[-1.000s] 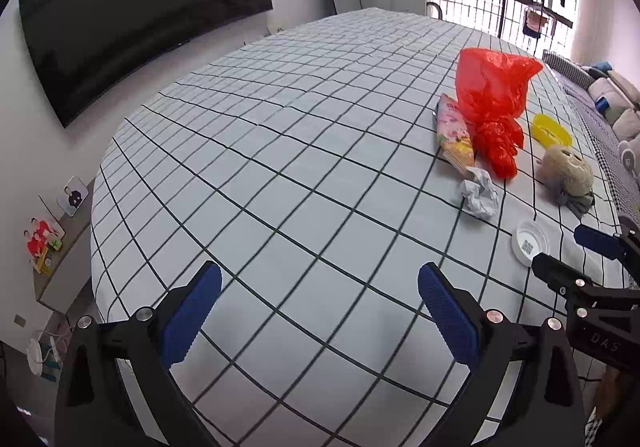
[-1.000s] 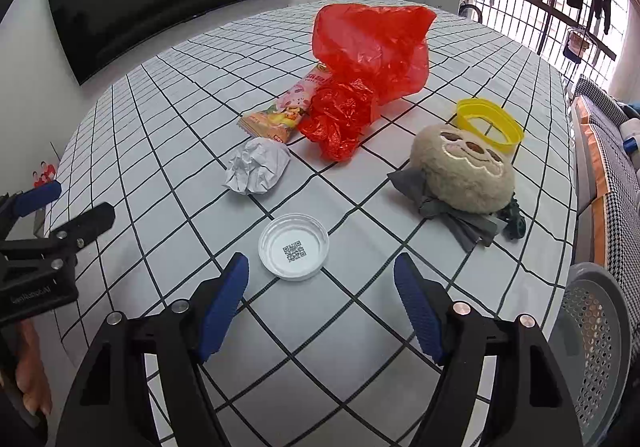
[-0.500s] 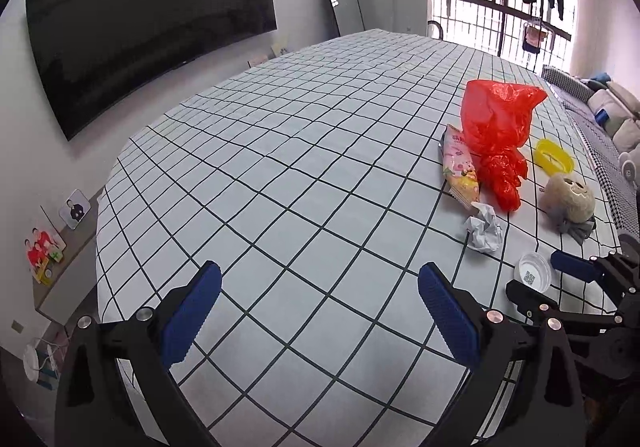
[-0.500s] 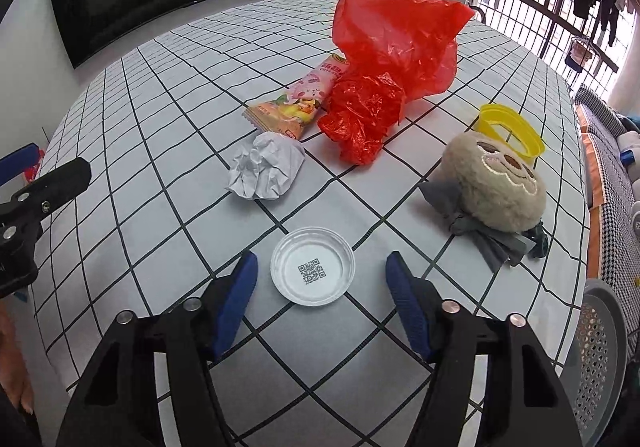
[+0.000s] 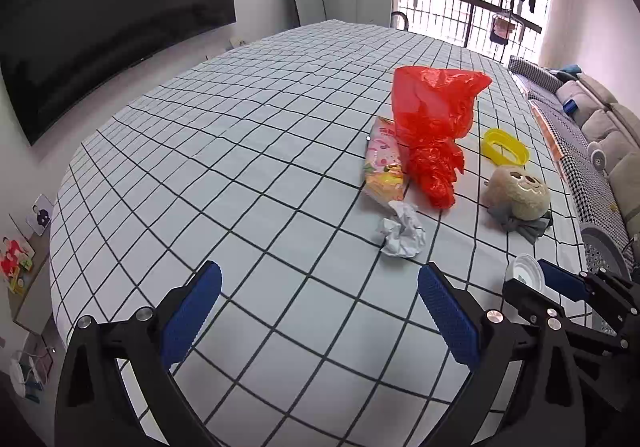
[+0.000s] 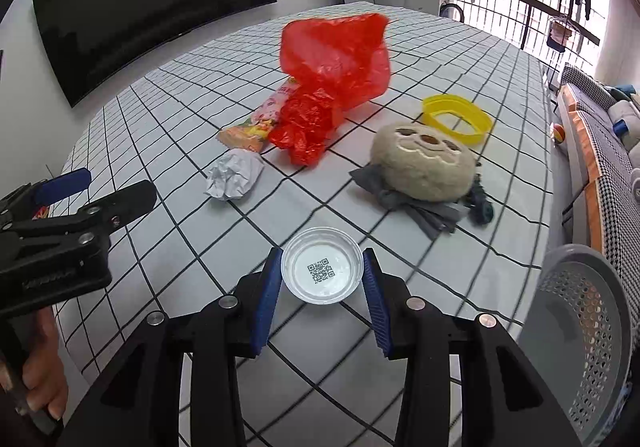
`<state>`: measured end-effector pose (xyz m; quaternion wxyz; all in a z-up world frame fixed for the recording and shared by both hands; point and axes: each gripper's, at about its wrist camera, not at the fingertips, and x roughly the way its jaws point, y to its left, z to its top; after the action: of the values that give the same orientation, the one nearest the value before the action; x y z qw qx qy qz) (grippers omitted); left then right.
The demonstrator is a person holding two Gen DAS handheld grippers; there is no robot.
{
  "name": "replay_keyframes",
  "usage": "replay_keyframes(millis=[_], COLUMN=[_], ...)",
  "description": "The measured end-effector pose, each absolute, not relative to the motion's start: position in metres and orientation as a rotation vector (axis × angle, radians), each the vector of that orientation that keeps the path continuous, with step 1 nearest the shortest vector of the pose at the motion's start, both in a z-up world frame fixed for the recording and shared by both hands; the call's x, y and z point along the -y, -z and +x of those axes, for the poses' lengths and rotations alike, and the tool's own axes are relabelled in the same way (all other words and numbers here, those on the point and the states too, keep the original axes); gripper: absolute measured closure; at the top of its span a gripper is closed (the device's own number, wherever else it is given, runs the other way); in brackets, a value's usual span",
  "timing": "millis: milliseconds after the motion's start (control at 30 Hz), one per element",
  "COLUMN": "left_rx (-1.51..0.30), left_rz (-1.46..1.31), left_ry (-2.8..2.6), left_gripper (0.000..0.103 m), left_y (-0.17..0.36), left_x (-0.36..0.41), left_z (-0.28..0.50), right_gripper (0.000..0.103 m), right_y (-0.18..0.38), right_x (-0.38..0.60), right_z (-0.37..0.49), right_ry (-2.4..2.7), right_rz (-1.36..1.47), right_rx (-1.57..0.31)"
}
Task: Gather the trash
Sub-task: 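Grasp the crumpled white paper with the left tool while the right tool holds the cap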
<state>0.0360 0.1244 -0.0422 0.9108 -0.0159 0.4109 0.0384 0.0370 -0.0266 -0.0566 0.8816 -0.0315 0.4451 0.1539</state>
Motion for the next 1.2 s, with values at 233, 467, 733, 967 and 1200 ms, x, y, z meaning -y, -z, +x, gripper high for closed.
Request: replay_keyframes(millis=[233, 467, 733, 967, 1200], left_rx=[-0.887, -0.923, -0.936, -0.945, -0.891], left_rz=[0.001, -0.023, 0.032, 0.021, 0.044], left_ry=[-0.057, -0.054, -0.057, -0.037, -0.008], left_gripper=[0.006, 0.006, 0.037, 0.071, 0.072], left_y=[0.053, 0.066, 0.076, 0.076, 0.056], left_x=[-0.096, -0.086, -0.076, -0.079, -0.07], left_z=[0.065, 0.089, 0.094, 0.086, 0.057], right_gripper=[0.064, 0.064, 0.064, 0.064, 0.064], right_y=[0.046, 0.044, 0.047, 0.045, 0.045], right_x=[0.074, 0.098, 0.105, 0.111, 0.118], right_z=[0.018, 0.01, 0.008, 0.005, -0.001], right_ry=[-0.256, -0.24, -0.247, -0.231, -0.2], right_rz=[0.011, 0.052, 0.071, 0.078, 0.082], right_rx=[-0.898, -0.886, -0.892, -0.888, -0.889])
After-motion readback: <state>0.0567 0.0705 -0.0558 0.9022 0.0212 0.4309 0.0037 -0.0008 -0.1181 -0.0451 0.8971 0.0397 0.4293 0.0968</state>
